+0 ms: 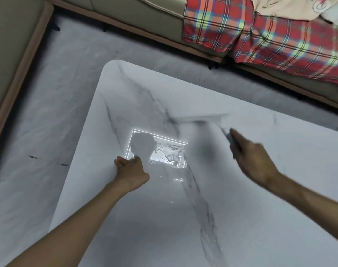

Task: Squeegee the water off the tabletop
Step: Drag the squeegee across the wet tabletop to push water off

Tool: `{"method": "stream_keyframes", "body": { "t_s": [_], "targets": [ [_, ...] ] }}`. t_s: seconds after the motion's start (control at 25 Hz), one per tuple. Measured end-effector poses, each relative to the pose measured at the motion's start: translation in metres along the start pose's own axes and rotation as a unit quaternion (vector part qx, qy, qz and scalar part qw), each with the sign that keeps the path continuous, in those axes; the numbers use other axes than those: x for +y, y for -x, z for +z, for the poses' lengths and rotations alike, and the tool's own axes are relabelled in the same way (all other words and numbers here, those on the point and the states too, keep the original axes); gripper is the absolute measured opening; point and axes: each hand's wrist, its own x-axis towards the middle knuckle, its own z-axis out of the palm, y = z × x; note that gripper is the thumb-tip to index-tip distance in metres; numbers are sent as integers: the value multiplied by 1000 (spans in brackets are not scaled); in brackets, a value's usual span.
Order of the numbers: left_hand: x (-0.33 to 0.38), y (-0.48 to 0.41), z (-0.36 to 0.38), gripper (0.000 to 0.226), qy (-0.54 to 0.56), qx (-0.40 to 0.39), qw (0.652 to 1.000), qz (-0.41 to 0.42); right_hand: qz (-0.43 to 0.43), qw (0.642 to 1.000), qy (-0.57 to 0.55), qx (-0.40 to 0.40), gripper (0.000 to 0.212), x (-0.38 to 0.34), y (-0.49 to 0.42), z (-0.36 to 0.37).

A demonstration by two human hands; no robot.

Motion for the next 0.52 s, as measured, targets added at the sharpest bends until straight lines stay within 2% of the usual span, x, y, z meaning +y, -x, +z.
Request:
{"method": "stream_keyframes", "body": {
  "t_s": [0.12, 0.24, 0.4, 0.52],
  "targets": [
    [-1, -1, 3, 55, -6, 8, 1000, -10, 40, 998, -38, 31, 12, -3, -78, -1],
    [-6, -2, 8, 45, -6, 16, 1000, 0, 92, 993, -71, 21, 16, -14, -112, 11],
    [-16, 2, 18, 34, 2, 59, 998, 12, 67, 998, -4, -9, 36, -6, -63, 38],
    [-23, 11, 29, 25, -4, 126, 991, 44, 59, 996, 19, -60, 52, 16, 6, 49]
  ]
}}
